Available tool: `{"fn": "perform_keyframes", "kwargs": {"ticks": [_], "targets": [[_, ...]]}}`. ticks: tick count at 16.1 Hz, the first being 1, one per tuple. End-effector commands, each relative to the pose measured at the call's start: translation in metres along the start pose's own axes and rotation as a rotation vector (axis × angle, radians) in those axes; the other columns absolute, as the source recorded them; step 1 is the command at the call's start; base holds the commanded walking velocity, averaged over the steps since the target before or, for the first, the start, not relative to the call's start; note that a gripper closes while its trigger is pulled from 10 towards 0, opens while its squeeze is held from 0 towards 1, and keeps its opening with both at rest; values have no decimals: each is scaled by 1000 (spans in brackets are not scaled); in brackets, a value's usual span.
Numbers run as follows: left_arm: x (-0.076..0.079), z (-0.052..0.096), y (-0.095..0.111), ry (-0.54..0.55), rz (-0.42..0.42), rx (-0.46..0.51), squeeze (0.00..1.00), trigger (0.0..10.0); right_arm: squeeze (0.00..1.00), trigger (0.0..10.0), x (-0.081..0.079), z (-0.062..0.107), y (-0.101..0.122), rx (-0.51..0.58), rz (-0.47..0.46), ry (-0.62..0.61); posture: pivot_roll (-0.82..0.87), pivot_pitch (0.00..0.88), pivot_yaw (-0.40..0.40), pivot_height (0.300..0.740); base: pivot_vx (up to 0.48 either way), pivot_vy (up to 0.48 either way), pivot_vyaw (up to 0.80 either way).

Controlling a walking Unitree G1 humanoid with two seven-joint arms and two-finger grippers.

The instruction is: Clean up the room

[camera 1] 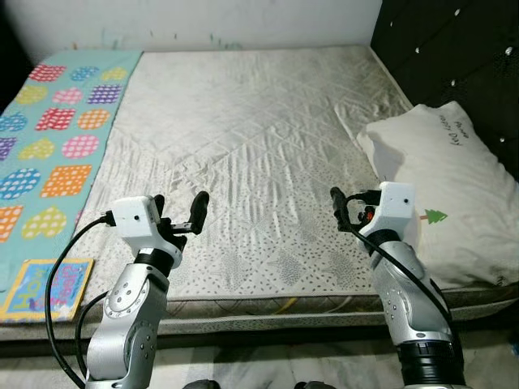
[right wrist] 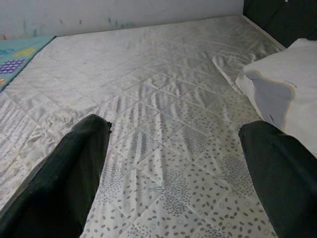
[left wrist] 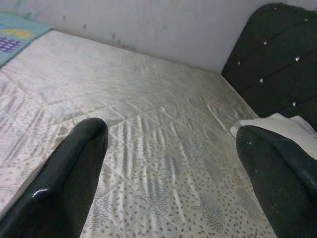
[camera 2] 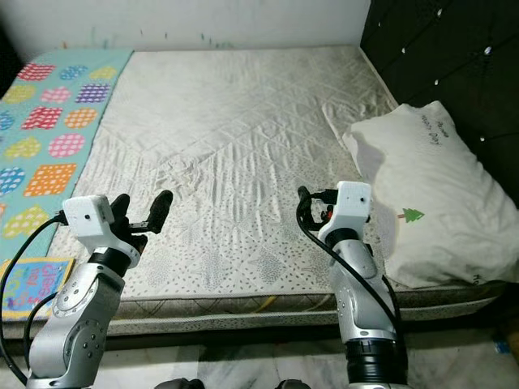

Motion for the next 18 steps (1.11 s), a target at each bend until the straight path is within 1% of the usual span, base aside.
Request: {"fn": "perform_keyframes", "kwargs": {"ticks": [1, 18], "targets": [[-5, 2, -2, 17, -12, -10, 0, 10000, 0, 10000, -3, 1, -1, -1, -1, 7, 16, 139, 5, 740, 0, 307, 0], [-3, 1, -2, 7, -13, -11, 0, 10000, 0, 10000, -4, 1, -3, -10, 7, 16, 13, 129, 5, 740, 0, 350, 0]]}}
Point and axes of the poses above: a point about 5 cm out from each wrist's last joint towards the gripper, its own z axis pointing back from the gripper into the wrist, its own y axis along the axis of the wrist's last joint, x = y × z, the point moved 3 cm from there along -z, pointing out of the wrist towards the gripper, and after that the axes turned 8 degrees about -z, right-handed, at the moved point
